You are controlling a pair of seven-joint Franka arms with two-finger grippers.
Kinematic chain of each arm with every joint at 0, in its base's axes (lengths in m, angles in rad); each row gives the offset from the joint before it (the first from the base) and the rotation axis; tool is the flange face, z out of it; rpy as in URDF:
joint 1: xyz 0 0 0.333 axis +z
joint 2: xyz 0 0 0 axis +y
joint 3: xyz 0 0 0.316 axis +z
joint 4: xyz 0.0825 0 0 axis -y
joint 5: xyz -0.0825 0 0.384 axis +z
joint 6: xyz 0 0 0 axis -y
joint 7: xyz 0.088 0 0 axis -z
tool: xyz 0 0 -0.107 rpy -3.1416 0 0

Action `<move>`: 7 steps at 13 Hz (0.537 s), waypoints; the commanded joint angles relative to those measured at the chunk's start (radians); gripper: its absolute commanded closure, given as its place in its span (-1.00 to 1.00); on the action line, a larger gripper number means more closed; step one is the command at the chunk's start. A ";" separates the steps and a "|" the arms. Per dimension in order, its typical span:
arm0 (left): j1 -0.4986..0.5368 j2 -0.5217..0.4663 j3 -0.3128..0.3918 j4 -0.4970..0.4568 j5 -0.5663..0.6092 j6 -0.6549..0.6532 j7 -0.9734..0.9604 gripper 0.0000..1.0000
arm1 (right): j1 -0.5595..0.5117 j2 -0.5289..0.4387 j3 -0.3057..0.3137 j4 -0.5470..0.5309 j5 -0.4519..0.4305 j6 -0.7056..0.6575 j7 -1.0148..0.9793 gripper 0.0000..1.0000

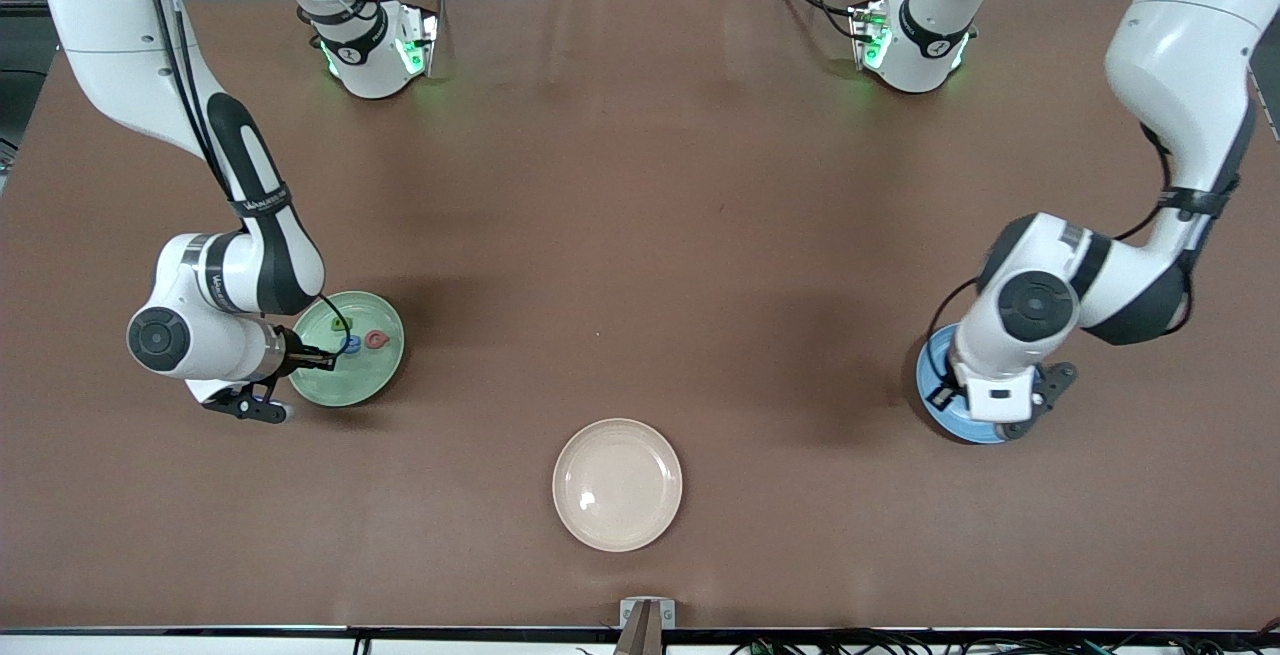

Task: Sort upper and lower case letters into plates

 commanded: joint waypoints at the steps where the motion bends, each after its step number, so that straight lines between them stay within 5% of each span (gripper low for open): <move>1: 0.033 0.020 -0.003 -0.018 0.008 -0.002 0.079 -0.91 | -0.021 -0.013 0.021 -0.029 -0.015 0.013 -0.010 0.92; 2: 0.053 0.017 -0.003 -0.016 0.008 -0.002 0.088 -0.99 | -0.021 -0.012 0.021 -0.029 -0.014 0.013 -0.010 0.84; 3: 0.054 0.009 -0.005 -0.010 0.008 -0.002 0.114 -0.99 | -0.021 -0.012 0.021 -0.029 -0.014 0.011 -0.008 0.46; 4: 0.060 0.000 -0.009 -0.004 0.008 -0.002 0.145 -0.99 | -0.020 -0.012 0.021 -0.029 -0.014 0.011 -0.008 -0.80; 5: 0.062 -0.020 -0.012 0.002 0.006 -0.004 0.186 -0.99 | -0.020 -0.013 0.021 -0.027 -0.009 0.005 -0.007 -1.00; 7: 0.057 -0.047 -0.015 0.013 0.005 -0.027 0.367 -0.99 | -0.014 -0.025 0.023 -0.024 -0.009 -0.009 -0.007 -1.00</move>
